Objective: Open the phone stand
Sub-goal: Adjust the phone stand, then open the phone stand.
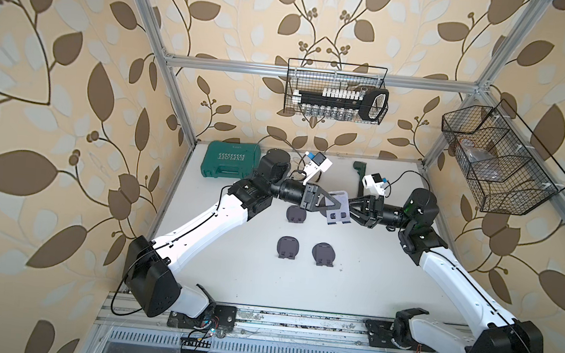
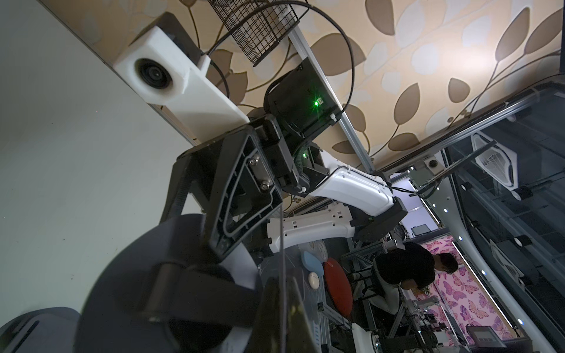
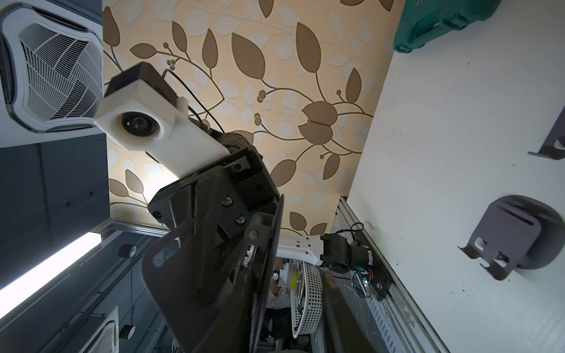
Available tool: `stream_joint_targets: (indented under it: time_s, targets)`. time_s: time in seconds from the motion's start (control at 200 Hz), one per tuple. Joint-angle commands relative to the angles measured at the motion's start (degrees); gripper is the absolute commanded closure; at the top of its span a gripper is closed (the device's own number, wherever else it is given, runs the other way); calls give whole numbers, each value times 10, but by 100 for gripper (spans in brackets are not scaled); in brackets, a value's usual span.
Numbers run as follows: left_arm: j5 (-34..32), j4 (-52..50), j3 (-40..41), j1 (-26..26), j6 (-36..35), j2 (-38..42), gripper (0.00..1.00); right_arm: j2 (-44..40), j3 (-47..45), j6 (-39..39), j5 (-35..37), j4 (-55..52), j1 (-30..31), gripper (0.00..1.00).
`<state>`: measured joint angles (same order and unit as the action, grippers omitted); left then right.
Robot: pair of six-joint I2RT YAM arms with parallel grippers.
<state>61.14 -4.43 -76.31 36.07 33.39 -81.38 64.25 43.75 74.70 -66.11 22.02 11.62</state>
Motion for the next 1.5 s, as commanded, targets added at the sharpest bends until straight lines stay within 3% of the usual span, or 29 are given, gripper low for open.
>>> stream_joint_targets:
  time_s: [0.0, 0.235, 0.325, 0.52, 0.595, 0.665, 0.855, 1.105, 1.495]
  targets:
    - [32, -36, -38, 7, -76, 13, 100, 9, 9, -10, -17, -10, 0, 65]
    - [30, -114, -56, 23, -158, 3, 100, 15, 25, -11, -27, -14, 19, 71]
    - [35, -116, -58, 25, -167, -2, 100, 22, 37, -43, -31, -61, 32, 79]
    - [19, -139, -70, 29, -193, -8, 100, 28, 41, -44, -35, -59, 47, 82]
    - [12, -138, -70, 29, -198, -8, 100, 24, 41, -46, -32, -57, 48, 100]
    - [0, -137, -73, 29, -192, -8, 100, 18, 40, -55, -24, -64, 49, 100]
    - [-10, -101, -86, 22, -117, -33, 100, -13, 51, -153, 2, -175, 50, 100]
    - [36, -54, -133, -33, 2, -61, 100, -79, 54, -325, 54, -330, 50, 100]
    - [71, 14, -170, -75, 129, -110, 100, -131, 71, -512, 146, -485, 57, 100]
